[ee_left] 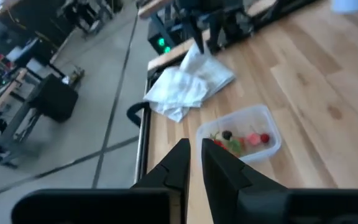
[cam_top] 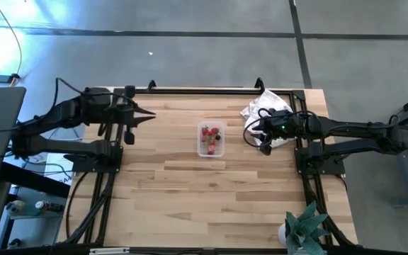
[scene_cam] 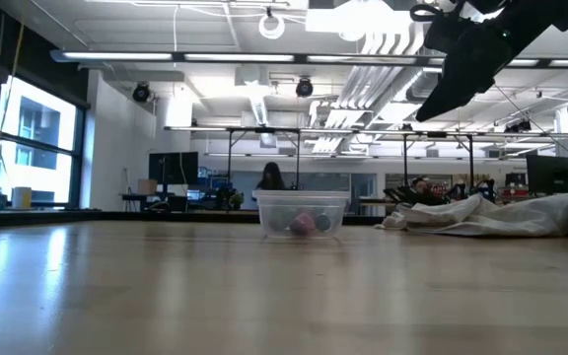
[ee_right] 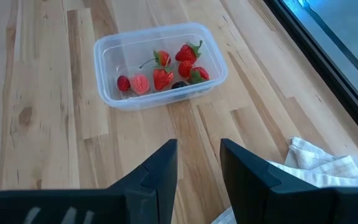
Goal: Pick and placing Produce into tupperware
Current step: Return to Home Position
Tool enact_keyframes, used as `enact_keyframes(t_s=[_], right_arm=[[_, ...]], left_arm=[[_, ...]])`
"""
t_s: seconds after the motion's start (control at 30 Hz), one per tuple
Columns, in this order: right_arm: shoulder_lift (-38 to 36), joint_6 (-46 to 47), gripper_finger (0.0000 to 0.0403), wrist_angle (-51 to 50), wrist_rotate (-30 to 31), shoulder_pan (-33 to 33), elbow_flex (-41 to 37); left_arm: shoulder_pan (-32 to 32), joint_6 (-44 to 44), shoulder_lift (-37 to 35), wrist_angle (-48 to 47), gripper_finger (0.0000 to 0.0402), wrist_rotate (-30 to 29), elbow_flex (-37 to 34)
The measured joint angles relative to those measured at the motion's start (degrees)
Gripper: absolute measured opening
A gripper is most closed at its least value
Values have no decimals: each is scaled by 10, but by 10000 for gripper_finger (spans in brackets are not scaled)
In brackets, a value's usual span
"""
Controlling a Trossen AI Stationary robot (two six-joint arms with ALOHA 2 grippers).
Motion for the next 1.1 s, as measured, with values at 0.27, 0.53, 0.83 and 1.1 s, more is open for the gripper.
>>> enact_keyframes(t_s=[0.27, 0.53, 0.83, 1.1], right_arm=[[0, 0, 112, 0, 0, 0, 0], [0, 0, 112, 0, 0, 0, 0], [0, 0, 112, 0, 0, 0, 0], [0, 0, 112, 0, 0, 0, 0]], left_arm=[[79, 19, -57, 73, 28, 259, -63], [139, 57, -29, 62, 28, 346, -67], [217, -33, -95, 139, 28, 287, -136], [233, -75, -238, 120, 28, 186, -138]])
